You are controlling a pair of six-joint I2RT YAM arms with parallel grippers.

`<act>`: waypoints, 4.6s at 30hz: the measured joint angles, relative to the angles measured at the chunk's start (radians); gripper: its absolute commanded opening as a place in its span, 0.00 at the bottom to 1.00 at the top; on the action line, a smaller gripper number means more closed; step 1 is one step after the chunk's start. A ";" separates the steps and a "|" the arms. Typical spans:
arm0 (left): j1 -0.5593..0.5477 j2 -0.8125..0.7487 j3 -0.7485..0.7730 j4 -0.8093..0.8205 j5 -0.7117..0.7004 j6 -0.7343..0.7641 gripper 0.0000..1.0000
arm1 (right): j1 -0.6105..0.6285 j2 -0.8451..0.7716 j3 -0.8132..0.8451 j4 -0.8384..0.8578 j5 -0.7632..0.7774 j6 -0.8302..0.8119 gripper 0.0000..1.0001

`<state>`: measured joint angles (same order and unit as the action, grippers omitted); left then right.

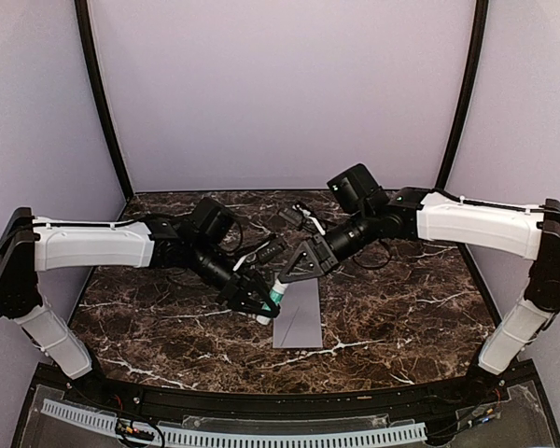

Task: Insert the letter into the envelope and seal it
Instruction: Close the solid glue cap on the solid glue, then place the solid glue at the center of the board.

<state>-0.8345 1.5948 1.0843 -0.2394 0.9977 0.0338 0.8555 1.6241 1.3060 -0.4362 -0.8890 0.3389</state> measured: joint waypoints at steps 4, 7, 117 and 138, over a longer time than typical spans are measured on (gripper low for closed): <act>-0.001 0.017 0.000 -0.013 0.013 0.000 0.00 | 0.011 0.011 0.008 -0.036 0.016 -0.023 0.02; -0.002 0.024 0.000 -0.024 0.013 -0.001 0.00 | 0.018 0.018 0.008 -0.042 0.026 -0.026 0.02; 0.565 -0.343 -0.084 0.266 -0.496 -0.313 0.84 | -0.047 0.196 0.232 -0.219 1.099 -0.068 0.00; 0.734 -0.404 -0.159 0.268 -0.645 -0.360 0.84 | -0.122 0.492 0.496 -0.338 1.160 -0.155 0.07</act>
<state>-0.1009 1.1912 0.9257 0.0284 0.3523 -0.3267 0.7338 2.1159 1.8019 -0.7746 0.2714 0.1841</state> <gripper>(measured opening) 0.839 0.198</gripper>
